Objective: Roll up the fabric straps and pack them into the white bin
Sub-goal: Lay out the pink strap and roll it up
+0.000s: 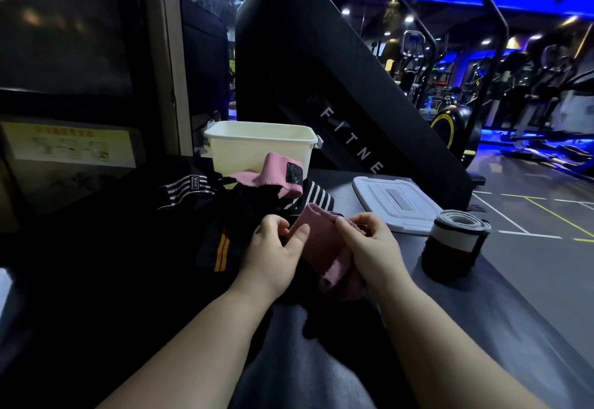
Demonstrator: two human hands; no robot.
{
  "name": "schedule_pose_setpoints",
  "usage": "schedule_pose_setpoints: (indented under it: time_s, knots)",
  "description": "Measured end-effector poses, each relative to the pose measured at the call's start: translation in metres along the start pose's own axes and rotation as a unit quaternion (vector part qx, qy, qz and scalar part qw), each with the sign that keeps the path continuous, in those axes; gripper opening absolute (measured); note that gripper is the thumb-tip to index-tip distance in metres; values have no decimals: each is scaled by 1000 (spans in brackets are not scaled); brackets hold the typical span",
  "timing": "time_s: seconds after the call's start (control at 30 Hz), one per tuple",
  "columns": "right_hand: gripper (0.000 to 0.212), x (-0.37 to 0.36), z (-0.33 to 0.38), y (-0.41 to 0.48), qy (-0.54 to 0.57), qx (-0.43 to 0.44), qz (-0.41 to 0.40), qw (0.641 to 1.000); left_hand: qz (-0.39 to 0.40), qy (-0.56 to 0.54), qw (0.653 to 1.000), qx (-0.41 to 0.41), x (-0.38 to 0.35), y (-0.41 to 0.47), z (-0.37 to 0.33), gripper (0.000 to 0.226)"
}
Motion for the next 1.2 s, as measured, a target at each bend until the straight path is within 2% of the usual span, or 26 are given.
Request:
schedule_pose_setpoints:
  time_s: [0.1,0.2,0.27,0.33,0.4,0.6,0.67,0.77,0.9,1.0,1.07,1.1,1.2]
  knots:
    - [17,-2,15,-13,-16,28,-32,999,42,-30,996,77,-6,-10,-6,46]
    - [17,-1,28,-27,11,45,-53,997,65,-113,984,124,-7,-16,-13,44]
    - [18,3,34,-39,31,65,-52,996,86,-223,955,176,-8,-22,-17,43]
    - [22,6,39,-53,27,92,-42,994,129,-329,905,238,-7,-33,-21,53]
    - [24,8,40,-64,7,108,-32,994,169,-391,864,269,-5,-47,-25,62]
    - [31,10,46,-95,33,100,18,994,236,-456,818,260,11,-71,-29,40]
    - [38,11,45,-101,41,62,35,997,250,-451,819,251,15,-75,-32,37]
    - [44,16,44,-105,20,24,59,998,300,-412,826,240,17,-88,-39,44]
    - [49,24,50,-108,50,-12,85,995,293,-365,853,230,18,-89,-44,38]
    - [40,31,51,-109,16,-9,77,997,275,-299,887,220,18,-89,-46,35]
    - [21,37,52,-109,-3,11,45,999,247,-230,920,201,22,-89,-48,24]
    - [10,40,52,-109,12,17,35,999,235,-179,939,174,26,-88,-51,15]
    - [11,52,44,-105,36,11,1,999,199,-27,978,54,33,-76,-63,10]
Point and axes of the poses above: each hand's wrist, its own y-axis towards the middle knuckle, its own x-axis out of the back of the hand, z = x × y, the point moved 3 cm from there along y, towards the middle knuckle, and after that the axes turned 6 degrees about x, right-handed, at the moved point
